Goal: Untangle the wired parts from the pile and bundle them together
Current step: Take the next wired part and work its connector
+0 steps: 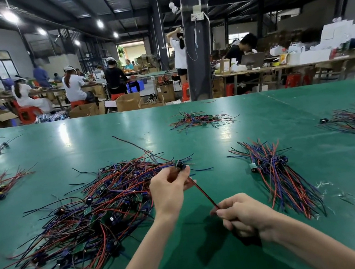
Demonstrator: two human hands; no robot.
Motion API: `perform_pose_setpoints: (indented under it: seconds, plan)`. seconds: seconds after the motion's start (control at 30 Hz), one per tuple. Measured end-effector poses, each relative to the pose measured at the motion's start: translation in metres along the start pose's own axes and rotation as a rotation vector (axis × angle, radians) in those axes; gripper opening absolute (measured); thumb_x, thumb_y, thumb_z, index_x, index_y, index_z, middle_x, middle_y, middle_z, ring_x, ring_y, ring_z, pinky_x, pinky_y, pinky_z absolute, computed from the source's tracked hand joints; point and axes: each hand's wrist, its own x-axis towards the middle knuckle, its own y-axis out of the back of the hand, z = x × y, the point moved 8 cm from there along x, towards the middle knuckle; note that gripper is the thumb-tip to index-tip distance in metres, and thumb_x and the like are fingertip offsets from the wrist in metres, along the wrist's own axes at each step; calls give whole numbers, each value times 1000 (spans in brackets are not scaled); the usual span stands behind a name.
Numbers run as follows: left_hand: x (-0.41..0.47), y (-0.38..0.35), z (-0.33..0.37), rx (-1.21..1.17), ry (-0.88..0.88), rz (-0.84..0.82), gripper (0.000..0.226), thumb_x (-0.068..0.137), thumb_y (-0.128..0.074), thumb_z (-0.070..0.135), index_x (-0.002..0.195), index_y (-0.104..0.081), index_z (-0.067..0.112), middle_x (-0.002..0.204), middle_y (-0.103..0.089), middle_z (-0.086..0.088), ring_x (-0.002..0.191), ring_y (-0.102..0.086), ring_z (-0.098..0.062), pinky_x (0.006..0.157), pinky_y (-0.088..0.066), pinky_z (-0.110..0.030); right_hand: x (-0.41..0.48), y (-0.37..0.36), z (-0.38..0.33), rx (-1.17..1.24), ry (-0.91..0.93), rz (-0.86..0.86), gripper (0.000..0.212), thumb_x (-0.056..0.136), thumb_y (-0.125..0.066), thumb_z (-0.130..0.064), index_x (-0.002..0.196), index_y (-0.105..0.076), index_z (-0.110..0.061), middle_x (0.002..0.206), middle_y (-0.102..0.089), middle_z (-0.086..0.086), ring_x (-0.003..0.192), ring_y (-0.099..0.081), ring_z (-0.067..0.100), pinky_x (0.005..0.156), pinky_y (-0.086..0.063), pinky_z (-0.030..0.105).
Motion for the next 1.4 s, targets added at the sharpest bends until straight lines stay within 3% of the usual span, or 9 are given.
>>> perform_pose_setpoints:
  seconds: [0.2,0.33,0.57,0.67,0.8,0.93,1.1,1.27,1.4]
  plan:
    - [0,2,1,-92,88,-10,12,79,-73,5,73,-68,-3,61,-63,-6,52,-65,-19,57,-58,-28,-7,-7,-8,-291,102,-47,18,97,-47,-6,114,-42,-6,49,-58,1,27,-33,8,30,-22,18]
    - [0,-1,6,-143,102,-48,10,79,-73,4,70,-70,1,62,-64,-5,53,-62,-18,58,-57,-28,-15,-15,-18,-471,225,-95,20,96,-48,-11,114,-40,-13,55,-59,-1,38,-46,13,32,-29,20]
    - [1,0,-5,-173,223,-84,12,79,-73,3,71,-66,-3,59,-63,-4,49,-61,-16,58,-58,-27,-35,-36,-43,-673,592,-81,35,90,-41,2,121,-46,-15,54,-54,-9,50,-45,4,57,-39,18]
    - [0,-1,-12,-207,280,-78,12,79,-72,1,71,-64,-3,59,-64,-6,48,-60,-14,54,-56,-24,-32,-37,-36,-480,461,-177,32,94,-41,2,120,-44,-16,50,-56,-6,46,-44,5,54,-36,16]
    - [1,1,-13,-196,284,-63,11,78,-71,-1,70,-64,-4,59,-64,-8,47,-59,-12,55,-58,-27,-17,-18,-16,-237,124,-216,23,97,-40,1,119,-44,-2,48,-58,0,28,-26,4,32,-20,16]
    - [0,-2,-12,-164,289,-93,7,76,-73,-3,72,-68,-5,61,-62,-9,48,-57,-11,56,-57,-28,-12,-3,-7,-65,-63,-201,20,97,-40,2,116,-46,7,51,-57,7,23,-18,4,30,-16,12]
    - [-1,-2,-14,-144,338,-131,7,74,-75,-2,68,-71,-1,60,-63,-10,49,-58,-12,54,-56,-25,-12,12,-11,-151,-60,-124,15,97,-40,3,110,-46,2,50,-57,8,23,-18,5,30,-16,13]
    - [1,-3,-16,-87,385,-221,12,75,-74,0,74,-69,-10,65,-58,-15,50,-60,-16,53,-55,-23,-14,33,-23,-336,16,-49,15,97,-44,-1,109,-52,-4,46,-54,3,29,-23,7,31,-18,15]
    - [2,-3,-18,-72,389,-246,15,74,-75,3,75,-68,-11,64,-59,-14,52,-60,-15,54,-55,-23,-14,34,-25,-428,71,-76,14,97,-46,-5,106,-56,-9,45,-51,0,31,-24,7,34,-18,17]
